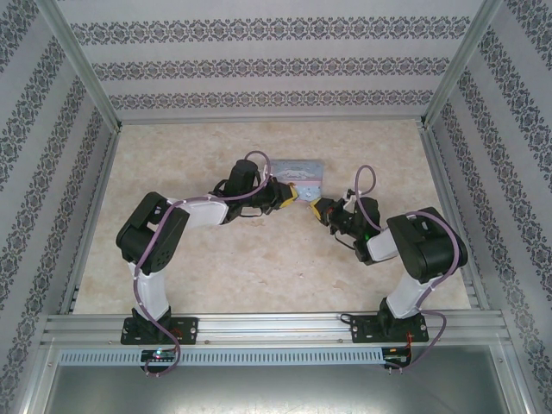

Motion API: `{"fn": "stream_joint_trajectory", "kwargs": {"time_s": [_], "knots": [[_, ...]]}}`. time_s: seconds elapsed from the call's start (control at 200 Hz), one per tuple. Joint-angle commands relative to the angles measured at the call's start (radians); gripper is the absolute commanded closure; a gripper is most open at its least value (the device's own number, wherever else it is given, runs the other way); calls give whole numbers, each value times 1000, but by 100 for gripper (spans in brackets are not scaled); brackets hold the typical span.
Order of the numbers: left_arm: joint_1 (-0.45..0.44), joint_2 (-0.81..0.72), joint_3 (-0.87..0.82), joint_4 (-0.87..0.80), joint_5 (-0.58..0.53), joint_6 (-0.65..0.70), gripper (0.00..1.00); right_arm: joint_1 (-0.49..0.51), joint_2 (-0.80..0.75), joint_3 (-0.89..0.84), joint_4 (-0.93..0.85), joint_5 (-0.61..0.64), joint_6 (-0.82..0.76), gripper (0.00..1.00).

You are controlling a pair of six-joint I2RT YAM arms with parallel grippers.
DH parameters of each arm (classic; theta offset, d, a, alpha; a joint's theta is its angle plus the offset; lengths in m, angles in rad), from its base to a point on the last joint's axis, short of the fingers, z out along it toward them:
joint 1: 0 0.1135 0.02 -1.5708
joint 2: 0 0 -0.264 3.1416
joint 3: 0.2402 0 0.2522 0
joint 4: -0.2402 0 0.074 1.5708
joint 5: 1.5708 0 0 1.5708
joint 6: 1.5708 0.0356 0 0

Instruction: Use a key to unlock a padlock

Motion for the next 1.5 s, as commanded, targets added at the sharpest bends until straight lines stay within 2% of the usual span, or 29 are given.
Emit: {"fn": "stream_joint_trajectory", "kwargs": {"time_s": [0.0,0.495,1.494], "knots": [[-15,5,39,8,62,-2,100,15,-52,-45,23,6,10,100],[-21,3,38,20,27,-24,100,137,-89,-26,21,182,111,100],[-26,5,28,17,10,-5,100,146,-143,-18,-6,206,136,100]]}}
